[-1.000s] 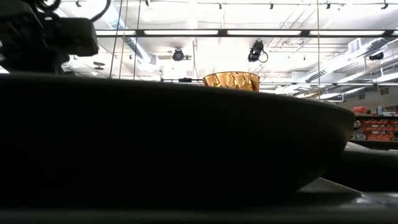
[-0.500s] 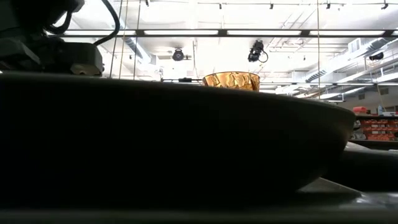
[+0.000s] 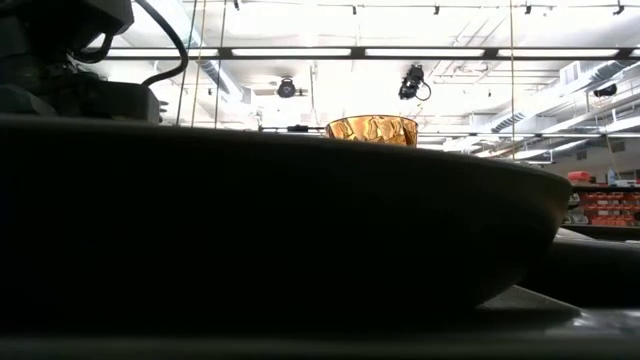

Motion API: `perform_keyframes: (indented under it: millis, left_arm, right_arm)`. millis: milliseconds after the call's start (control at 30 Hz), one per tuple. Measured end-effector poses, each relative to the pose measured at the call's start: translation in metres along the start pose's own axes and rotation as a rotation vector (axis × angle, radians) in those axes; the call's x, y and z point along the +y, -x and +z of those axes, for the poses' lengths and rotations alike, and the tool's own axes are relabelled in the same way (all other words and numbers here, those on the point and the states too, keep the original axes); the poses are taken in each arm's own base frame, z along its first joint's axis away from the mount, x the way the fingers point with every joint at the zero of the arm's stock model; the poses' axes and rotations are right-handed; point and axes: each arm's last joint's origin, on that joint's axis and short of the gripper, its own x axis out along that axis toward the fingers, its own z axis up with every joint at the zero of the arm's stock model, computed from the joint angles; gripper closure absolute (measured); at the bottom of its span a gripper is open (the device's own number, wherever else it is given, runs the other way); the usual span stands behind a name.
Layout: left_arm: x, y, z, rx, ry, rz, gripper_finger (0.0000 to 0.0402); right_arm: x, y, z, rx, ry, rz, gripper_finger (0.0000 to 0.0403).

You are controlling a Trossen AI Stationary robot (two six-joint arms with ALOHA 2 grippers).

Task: Pick and place plate/cup/fork/spoon on tray
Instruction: Put the orange fork to the left of the black plate on the black serving tray

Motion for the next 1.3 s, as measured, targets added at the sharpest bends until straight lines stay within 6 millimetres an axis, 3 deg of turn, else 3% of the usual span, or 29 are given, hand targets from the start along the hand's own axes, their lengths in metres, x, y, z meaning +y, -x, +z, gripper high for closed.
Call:
perform_keyframes:
  millis: [267,433,567,800,1300]
  left_arm:
    - [-0.002,0.004,0.005,0.01,-0.007,0.008,0.0356]
    - [-0.009,0.029,0.022,0.076,-0.081,0.069,0.0356]
    - [-0.007,0.043,0.023,0.186,-0.122,0.147,0.0356]
    - [0.002,0.032,0.004,0.228,-0.135,0.199,0.0357]
    - [-0.008,0.025,0.002,0.139,-0.081,0.141,0.0361]
  right_arm:
    - [0.0,0.0,0.0,0.0,0.0,0.0,0.0266]
    - [0.0,0.0,0.0,-0.004,-0.003,0.0,0.0266]
    - [0.0,0.0,0.002,-0.015,-0.013,0.002,0.0266]
    - [0.001,0.0,0.004,-0.032,-0.028,0.02,0.0266]
    - [0.001,0.0,0.004,-0.036,-0.027,0.026,0.0266]
